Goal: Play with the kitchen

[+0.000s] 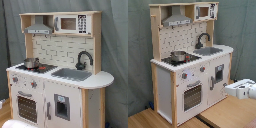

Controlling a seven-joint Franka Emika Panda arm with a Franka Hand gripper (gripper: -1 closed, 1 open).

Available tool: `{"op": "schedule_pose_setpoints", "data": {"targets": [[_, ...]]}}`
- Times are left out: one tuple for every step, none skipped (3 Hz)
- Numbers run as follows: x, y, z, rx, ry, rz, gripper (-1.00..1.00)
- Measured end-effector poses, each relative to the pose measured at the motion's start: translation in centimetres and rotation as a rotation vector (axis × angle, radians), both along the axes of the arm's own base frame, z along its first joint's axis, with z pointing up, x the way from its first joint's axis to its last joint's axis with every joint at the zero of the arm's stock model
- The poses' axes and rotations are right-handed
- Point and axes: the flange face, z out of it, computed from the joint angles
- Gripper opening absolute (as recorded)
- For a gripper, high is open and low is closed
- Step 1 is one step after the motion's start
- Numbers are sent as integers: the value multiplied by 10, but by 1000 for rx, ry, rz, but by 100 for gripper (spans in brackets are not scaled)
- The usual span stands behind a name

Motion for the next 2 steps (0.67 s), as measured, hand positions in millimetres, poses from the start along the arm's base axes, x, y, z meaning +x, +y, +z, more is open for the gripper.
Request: {"op": "schedule_pose_setpoints", "data": {"targets": [[36, -36, -4, -5, 7, -78, 100], [57, -65, -4, -19, 13, -103, 100]]}}
